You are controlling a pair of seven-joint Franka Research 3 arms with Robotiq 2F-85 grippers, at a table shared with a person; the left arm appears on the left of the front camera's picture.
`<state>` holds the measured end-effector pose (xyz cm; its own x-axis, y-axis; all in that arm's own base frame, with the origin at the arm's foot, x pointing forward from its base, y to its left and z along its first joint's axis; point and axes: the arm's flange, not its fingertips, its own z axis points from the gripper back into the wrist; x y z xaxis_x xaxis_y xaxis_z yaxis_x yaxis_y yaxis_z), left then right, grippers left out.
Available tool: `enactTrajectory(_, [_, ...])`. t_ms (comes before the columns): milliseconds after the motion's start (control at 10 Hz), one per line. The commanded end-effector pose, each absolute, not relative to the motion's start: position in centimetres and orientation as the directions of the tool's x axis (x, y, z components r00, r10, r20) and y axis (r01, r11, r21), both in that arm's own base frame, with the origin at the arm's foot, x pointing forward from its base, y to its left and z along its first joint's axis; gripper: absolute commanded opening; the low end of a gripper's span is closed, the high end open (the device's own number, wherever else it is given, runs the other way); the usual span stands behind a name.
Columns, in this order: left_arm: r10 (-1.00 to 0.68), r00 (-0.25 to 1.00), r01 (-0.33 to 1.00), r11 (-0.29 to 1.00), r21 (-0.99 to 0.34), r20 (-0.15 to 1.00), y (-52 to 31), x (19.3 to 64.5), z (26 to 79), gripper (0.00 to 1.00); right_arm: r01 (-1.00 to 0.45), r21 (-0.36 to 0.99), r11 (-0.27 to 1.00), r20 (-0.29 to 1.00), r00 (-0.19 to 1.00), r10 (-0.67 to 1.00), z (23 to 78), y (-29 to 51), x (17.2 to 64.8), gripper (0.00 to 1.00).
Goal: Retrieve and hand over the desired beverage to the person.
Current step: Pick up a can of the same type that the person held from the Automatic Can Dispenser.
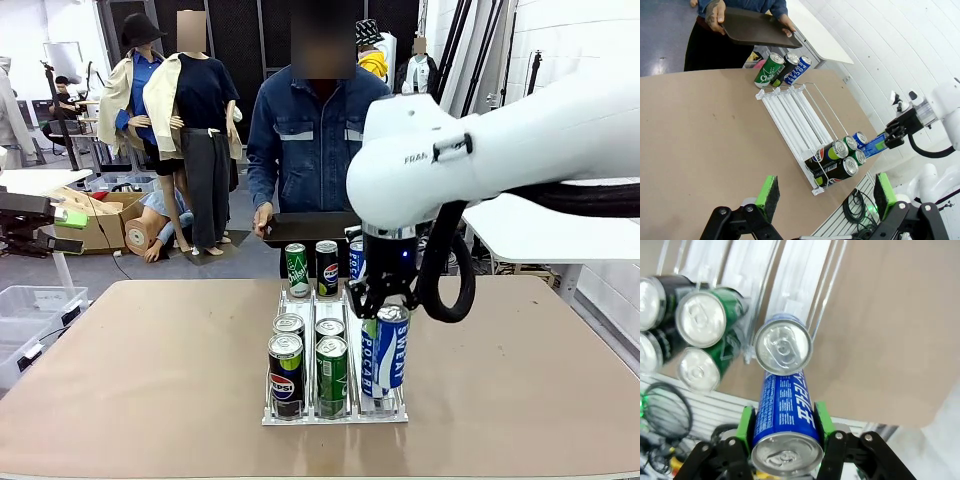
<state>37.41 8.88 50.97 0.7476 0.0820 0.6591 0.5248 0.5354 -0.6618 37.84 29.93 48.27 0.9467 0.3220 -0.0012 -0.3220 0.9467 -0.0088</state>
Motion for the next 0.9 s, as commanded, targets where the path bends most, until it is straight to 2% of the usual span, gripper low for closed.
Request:
enactTrajectory(0, [0.083,0.744,0.532,0.527,-0.663,0.663,9.0,37.3,50.9,1.00,-0.348,0.012,0.937,0.027,0.937,0.348,52.2,27.6,37.4,0.36])
enactTrajectory(400, [0.083,0.744,0.532,0.527,-0.663,0.663,9.0,37.3,50.9,1.00,-0.361,0.011,0.932,0.041,0.932,0.360,56.8,23.9,35.4,0.36])
enactTrajectory(700, [0.083,0.744,0.532,0.527,-0.663,0.663,9.0,37.3,50.9,1.00,-0.401,-0.020,0.916,0.024,0.916,0.401,57.6,18.8,36.6,0.36])
enactTrajectory(800, [0.083,0.744,0.532,0.527,-0.663,0.663,9.0,37.3,50.9,1.00,-0.439,-0.008,0.899,0.059,0.897,0.438,58.0,16.4,37.3,0.36])
